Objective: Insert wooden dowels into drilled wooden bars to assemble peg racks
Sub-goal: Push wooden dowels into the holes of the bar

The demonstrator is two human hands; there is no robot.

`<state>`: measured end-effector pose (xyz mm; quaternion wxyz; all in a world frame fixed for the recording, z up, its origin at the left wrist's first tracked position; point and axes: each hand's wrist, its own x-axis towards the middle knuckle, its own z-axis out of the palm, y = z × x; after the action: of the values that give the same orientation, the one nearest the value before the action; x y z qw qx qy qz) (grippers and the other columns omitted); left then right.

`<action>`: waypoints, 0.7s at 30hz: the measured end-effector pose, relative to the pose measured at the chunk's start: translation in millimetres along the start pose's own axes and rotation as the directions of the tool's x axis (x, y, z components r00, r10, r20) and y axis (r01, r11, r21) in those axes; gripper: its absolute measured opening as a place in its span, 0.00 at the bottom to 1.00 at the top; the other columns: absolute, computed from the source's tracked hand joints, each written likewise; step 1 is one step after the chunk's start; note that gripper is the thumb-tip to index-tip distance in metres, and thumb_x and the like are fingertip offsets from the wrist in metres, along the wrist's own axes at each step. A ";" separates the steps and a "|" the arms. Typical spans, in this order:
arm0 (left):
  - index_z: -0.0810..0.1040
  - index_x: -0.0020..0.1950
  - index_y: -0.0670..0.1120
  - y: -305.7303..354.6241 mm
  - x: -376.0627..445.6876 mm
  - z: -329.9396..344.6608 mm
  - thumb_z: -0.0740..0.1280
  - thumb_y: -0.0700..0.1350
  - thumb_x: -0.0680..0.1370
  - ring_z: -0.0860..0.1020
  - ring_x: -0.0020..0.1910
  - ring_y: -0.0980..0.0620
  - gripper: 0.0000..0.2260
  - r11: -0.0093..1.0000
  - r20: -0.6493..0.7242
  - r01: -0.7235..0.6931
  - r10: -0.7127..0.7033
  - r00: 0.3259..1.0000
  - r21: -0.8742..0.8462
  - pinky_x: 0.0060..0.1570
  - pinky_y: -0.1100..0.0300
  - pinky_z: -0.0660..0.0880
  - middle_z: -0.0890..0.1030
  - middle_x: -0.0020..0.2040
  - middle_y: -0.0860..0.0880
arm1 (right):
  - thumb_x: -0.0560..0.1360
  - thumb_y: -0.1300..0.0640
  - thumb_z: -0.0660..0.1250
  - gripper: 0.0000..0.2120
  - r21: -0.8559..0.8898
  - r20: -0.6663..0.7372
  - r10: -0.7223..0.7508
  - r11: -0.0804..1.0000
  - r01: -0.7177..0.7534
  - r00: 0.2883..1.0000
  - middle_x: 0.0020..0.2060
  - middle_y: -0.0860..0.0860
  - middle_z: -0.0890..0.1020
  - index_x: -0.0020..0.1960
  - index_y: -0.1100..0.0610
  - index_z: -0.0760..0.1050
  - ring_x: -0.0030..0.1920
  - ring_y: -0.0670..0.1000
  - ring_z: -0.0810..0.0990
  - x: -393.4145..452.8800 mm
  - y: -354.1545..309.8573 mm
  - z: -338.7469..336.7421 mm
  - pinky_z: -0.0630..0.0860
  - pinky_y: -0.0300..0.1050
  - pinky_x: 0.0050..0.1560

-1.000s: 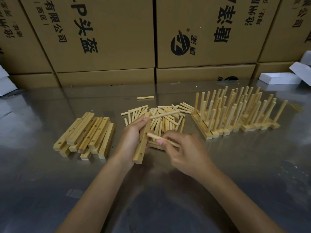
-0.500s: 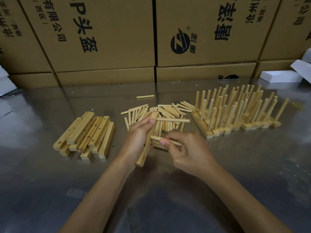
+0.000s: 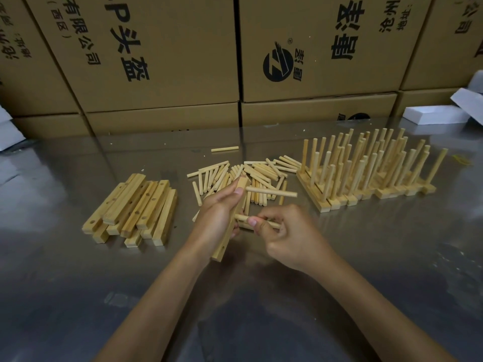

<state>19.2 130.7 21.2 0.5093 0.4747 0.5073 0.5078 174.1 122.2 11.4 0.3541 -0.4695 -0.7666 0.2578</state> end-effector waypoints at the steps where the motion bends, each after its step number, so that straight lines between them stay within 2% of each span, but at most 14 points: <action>1: 0.77 0.70 0.56 -0.4 0.1 -0.2 0.62 0.48 0.83 0.72 0.39 0.48 0.15 1.000 0.001 -0.007 0.007 1.000 0.007 0.29 0.60 0.68 0.75 0.70 0.38 | 0.79 0.50 0.67 0.18 0.016 0.000 0.013 1.000 -0.013 1.000 0.28 0.39 0.77 0.30 0.39 0.73 0.35 0.45 0.76 -0.2 0.6 1.5 0.67 0.33 0.30; 4: 0.76 0.70 0.58 -1.9 0.1 0.4 0.62 0.49 0.83 0.71 0.42 0.47 0.16 0.999 -0.005 -0.011 0.011 1.000 0.039 0.30 0.60 0.68 0.78 0.66 0.41 | 0.78 0.51 0.67 0.18 0.090 0.004 0.044 0.995 -0.044 0.999 0.26 0.43 0.75 0.29 0.44 0.74 0.31 0.42 0.73 0.5 2.5 4.5 0.66 0.34 0.30; 6: 0.76 0.70 0.59 -2.9 -0.1 1.6 0.62 0.48 0.84 0.71 0.43 0.46 0.16 0.999 -0.001 -0.010 0.010 1.000 0.035 0.31 0.60 0.68 0.79 0.67 0.42 | 0.78 0.52 0.68 0.18 0.133 0.012 0.060 0.989 -0.061 0.998 0.27 0.51 0.77 0.30 0.50 0.77 0.30 0.43 0.71 1.9 2.7 4.8 0.67 0.40 0.32; 9: 0.75 0.71 0.58 -3.2 -0.2 2.7 0.61 0.48 0.84 0.71 0.43 0.46 0.16 0.999 0.000 -0.016 0.016 1.000 0.028 0.31 0.60 0.68 0.75 0.70 0.41 | 0.78 0.52 0.68 0.17 0.211 0.014 0.082 0.974 -0.083 0.997 0.32 0.60 0.80 0.33 0.58 0.80 0.34 0.59 0.76 2.7 3.3 4.3 0.68 0.47 0.34; 11: 0.75 0.71 0.57 -2.3 0.5 1.5 0.62 0.48 0.83 0.71 0.43 0.45 0.16 1.000 0.000 -0.023 0.023 1.000 0.017 0.30 0.60 0.68 0.73 0.71 0.39 | 0.79 0.53 0.68 0.16 0.253 0.022 0.099 0.962 -0.101 0.995 0.33 0.62 0.82 0.34 0.56 0.81 0.37 0.62 0.78 2.7 3.2 3.4 0.69 0.46 0.36; 12: 0.75 0.71 0.58 -1.6 1.2 0.7 0.62 0.48 0.83 0.72 0.42 0.46 0.16 1.000 -0.002 -0.023 0.023 1.000 0.018 0.30 0.61 0.69 0.73 0.71 0.39 | 0.78 0.52 0.68 0.16 0.260 0.028 0.105 0.960 -0.109 0.994 0.34 0.61 0.82 0.34 0.55 0.82 0.36 0.60 0.79 3.0 2.5 2.7 0.70 0.45 0.38; 14: 0.76 0.70 0.59 -1.1 2.1 1.2 0.63 0.49 0.83 0.74 0.40 0.49 0.16 1.000 -0.018 -0.002 0.002 1.000 -0.002 0.30 0.62 0.71 0.75 0.71 0.41 | 0.77 0.50 0.69 0.15 0.251 0.044 0.142 0.957 -0.148 0.989 0.33 0.54 0.84 0.35 0.54 0.83 0.35 0.50 0.80 5.6 0.8 -0.6 0.71 0.41 0.38; 16: 0.78 0.68 0.60 -1.7 2.4 5.4 0.64 0.50 0.82 0.76 0.35 0.54 0.15 0.999 -0.026 0.024 -0.025 0.999 -0.039 0.30 0.62 0.71 0.78 0.68 0.42 | 0.76 0.48 0.71 0.14 0.310 0.090 0.198 0.926 -0.216 0.976 0.26 0.50 0.81 0.36 0.55 0.85 0.26 0.44 0.76 7.1 -0.2 -8.5 0.72 0.34 0.32; 18: 0.79 0.66 0.60 -1.9 3.1 5.8 0.65 0.51 0.81 0.77 0.32 0.56 0.14 0.998 -0.046 0.030 -0.033 0.998 -0.055 0.30 0.61 0.72 0.83 0.60 0.43 | 0.74 0.47 0.73 0.12 0.401 0.201 0.186 0.880 -0.254 0.962 0.23 0.52 0.78 0.40 0.55 0.86 0.22 0.45 0.73 6.6 -0.8 -17.9 0.74 0.38 0.30; 21: 0.81 0.63 0.59 0.5 7.8 -4.5 0.64 0.51 0.82 0.76 0.33 0.53 0.11 0.994 -0.122 0.052 -0.064 0.991 -0.098 0.30 0.61 0.74 0.84 0.50 0.49 | 0.72 0.50 0.76 0.08 0.514 0.328 0.140 0.803 -0.301 0.934 0.30 0.54 0.82 0.47 0.53 0.86 0.30 0.48 0.79 7.6 3.1 -24.1 0.77 0.38 0.33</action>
<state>14.5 138.3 21.3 0.5132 0.4024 0.5270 0.5450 192.4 131.9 26.2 0.3328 -0.3923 -0.6390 0.5719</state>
